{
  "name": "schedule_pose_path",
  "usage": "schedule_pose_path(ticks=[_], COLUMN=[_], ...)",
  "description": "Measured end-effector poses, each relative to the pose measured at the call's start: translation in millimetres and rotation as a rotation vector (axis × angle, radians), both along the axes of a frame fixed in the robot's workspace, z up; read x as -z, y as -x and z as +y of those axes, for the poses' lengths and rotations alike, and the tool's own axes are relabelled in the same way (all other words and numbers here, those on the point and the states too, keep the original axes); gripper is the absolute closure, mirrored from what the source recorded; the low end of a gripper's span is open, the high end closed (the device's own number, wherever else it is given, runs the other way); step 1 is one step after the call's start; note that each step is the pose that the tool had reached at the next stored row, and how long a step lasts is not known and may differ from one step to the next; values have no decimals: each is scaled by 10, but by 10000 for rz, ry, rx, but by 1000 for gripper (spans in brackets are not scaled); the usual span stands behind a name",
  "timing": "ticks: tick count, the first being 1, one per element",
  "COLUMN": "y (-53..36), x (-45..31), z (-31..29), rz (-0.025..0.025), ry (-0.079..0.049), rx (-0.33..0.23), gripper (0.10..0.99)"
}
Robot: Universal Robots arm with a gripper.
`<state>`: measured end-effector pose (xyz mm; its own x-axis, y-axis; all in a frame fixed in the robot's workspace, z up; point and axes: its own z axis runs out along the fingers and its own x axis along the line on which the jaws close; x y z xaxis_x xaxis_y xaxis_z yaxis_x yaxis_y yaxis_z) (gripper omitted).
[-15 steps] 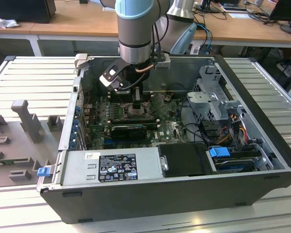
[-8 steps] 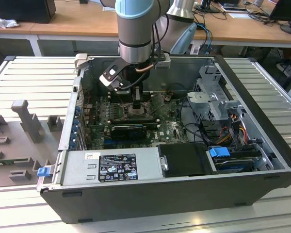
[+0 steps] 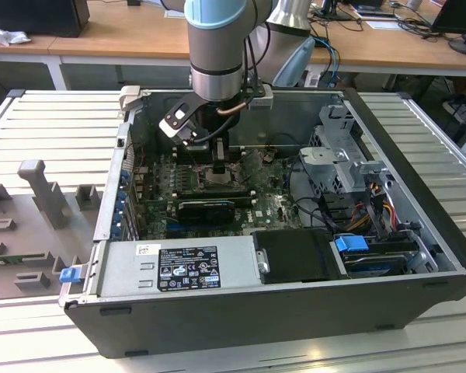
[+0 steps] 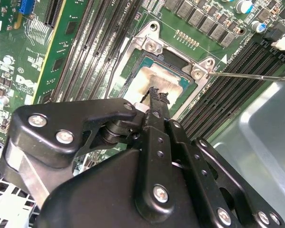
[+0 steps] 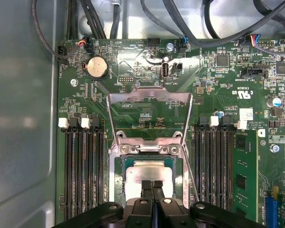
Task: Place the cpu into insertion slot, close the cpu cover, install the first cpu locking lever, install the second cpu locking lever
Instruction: 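Close the cpu cover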
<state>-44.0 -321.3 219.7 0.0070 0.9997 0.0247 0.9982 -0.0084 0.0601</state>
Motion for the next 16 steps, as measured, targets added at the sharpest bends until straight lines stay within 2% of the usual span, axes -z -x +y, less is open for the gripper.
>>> schedule_pose_path(ticks=[6,16], y=[0,0], x=[-49,-74], z=[0,0], rz=[-1,-1], ry=[-2,-2], rx=[3,9], gripper=[980,980])
